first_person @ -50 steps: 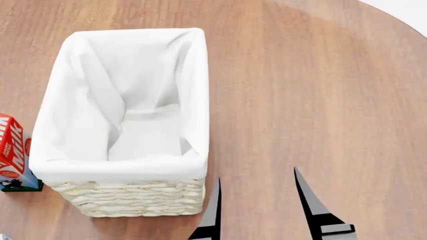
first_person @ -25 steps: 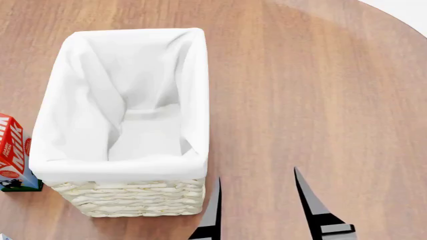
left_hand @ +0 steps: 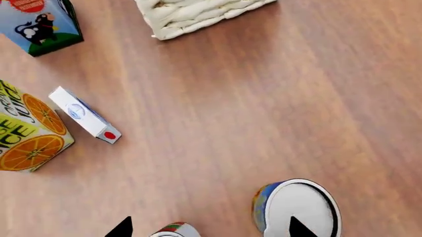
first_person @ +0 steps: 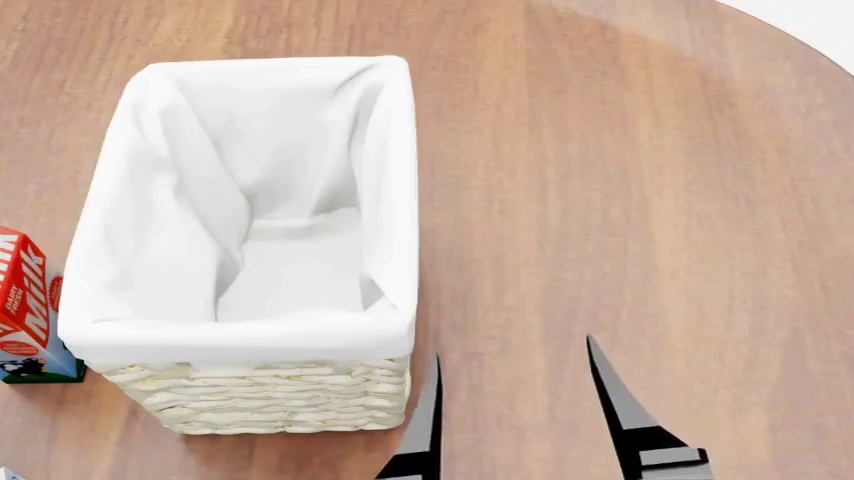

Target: Pick up the tomato sauce, and put it in the basket.

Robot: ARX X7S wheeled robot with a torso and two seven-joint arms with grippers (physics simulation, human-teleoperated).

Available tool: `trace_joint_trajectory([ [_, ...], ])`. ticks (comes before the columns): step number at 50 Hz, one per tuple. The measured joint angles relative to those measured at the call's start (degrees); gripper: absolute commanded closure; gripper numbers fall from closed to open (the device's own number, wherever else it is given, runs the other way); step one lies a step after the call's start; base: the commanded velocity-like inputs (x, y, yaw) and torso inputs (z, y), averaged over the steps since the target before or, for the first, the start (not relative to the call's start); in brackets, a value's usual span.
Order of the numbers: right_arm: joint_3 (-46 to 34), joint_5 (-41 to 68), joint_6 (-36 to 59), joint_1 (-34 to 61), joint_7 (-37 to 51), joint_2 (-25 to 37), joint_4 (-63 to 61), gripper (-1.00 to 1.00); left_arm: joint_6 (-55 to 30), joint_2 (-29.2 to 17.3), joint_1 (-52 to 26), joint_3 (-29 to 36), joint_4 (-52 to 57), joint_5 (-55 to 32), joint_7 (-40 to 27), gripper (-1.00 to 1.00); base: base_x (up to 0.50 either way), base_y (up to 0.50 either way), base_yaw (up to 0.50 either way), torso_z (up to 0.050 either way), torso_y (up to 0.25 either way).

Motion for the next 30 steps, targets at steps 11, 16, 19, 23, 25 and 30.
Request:
trace_joint_trajectory([
  [11,0.13,0.09,0.1,-0.1,0.36,0.28,-0.33,-1.0,4.68,-0.85,2.41,0.46,-3.66,-0.23,0.07,-1.0,0.0,0.0,0.0,0.0,0.0],
  [16,0.17,0.16,0.08,-0.14,0.48,0.39,-0.43,-1.0,4.99,-0.21,2.45,0.79,-4.97,-0.43,0.42,-1.0,0.0,0.0,0.0,0.0,0.0],
  [19,0.19,0.21,0.12,-0.15,0.55,0.45,-0.52,-1.0,4.85,0.26,2.33,1.0,-5.55,-0.59,0.62,-1.0,0.0,0.0,0.0,0.0,0.0],
  [23,0.24,0.29,0.12,-0.17,0.64,0.54,-0.62,-1.0,4.61,0.89,2.05,1.23,-6.31,-0.87,0.98,-1.0,0.0,0.0,0.0,0.0,0.0],
  [25,0.26,0.34,0.13,-0.17,0.69,0.58,-0.67,-1.0,4.47,1.18,1.85,1.3,-6.73,-1.06,1.22,-1.0,0.0,0.0,0.0,0.0,0.0],
  [30,0.29,0.43,0.09,-0.16,0.77,0.67,-0.69,-1.0,4.1,1.74,1.2,1.33,-7.72,-1.71,1.75,-1.0,0.0,0.0,0.0,0.0,0.0],
])
